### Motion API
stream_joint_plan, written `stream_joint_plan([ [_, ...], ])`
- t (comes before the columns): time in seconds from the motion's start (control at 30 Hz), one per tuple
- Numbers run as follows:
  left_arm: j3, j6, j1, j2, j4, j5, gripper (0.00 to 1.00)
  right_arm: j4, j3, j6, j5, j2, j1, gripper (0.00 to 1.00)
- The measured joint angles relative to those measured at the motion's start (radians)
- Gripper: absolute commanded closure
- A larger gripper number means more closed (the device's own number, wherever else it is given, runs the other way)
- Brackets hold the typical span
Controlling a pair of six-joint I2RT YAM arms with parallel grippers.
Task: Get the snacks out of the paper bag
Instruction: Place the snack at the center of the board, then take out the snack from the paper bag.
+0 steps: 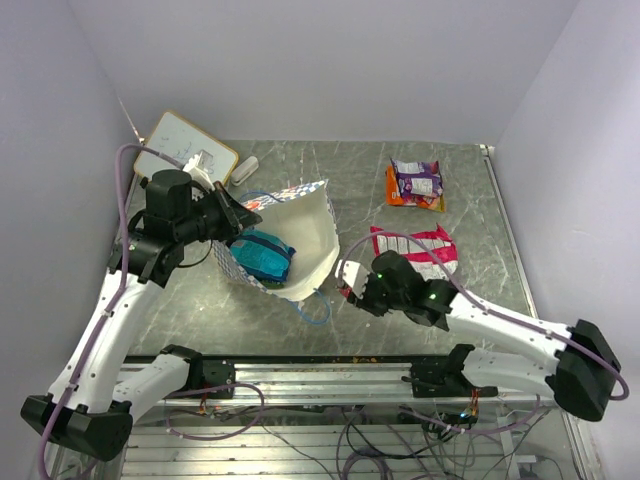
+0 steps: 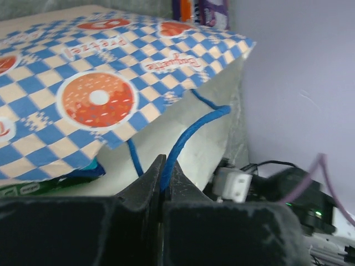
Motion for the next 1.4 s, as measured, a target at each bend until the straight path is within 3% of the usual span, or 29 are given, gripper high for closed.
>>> stream_joint_plan([
  [0.07, 0.0, 0.002, 0.0, -0.002, 0.038, 0.023, 0.93, 0.013, -0.025, -0.007, -0.058, 0.053, 0.0, 0.78],
  [0.2, -0.012, 0.002, 0.0, -0.021, 0.136, 0.088, 0.93, 0.019, -0.038, -0.01, -0.085, 0.149, 0.001, 0.56],
  [0.37, -0.066, 0.0, -0.001, -0.059, 0.228, 0.206, 0.93, 0.007, -0.033, -0.013, -0.041, 0.063, 0.001, 0.4],
  [0.67, -0.171, -0.016, -0.002, -0.145, 0.23, 0.355, 0.93, -0.072, 0.15, -0.081, -0.039, -0.147, 0.001, 0.36],
  [0.97, -0.191, -0.057, -0.002, -0.231, 0.205, 0.381, 0.93, -0.05, 0.288, -0.137, -0.167, -0.165, 0.059, 0.36],
  [1.2, -0.216, -0.093, -0.002, -0.261, 0.191, 0.381, 0.93, 0.181, 0.174, -0.161, -0.155, -0.022, 0.307, 0.35],
  [1.4, -0.213, -0.092, -0.002, -0.254, 0.17, 0.378, 0.93, 0.423, 0.127, -0.156, -0.008, 0.257, 0.356, 0.35],
])
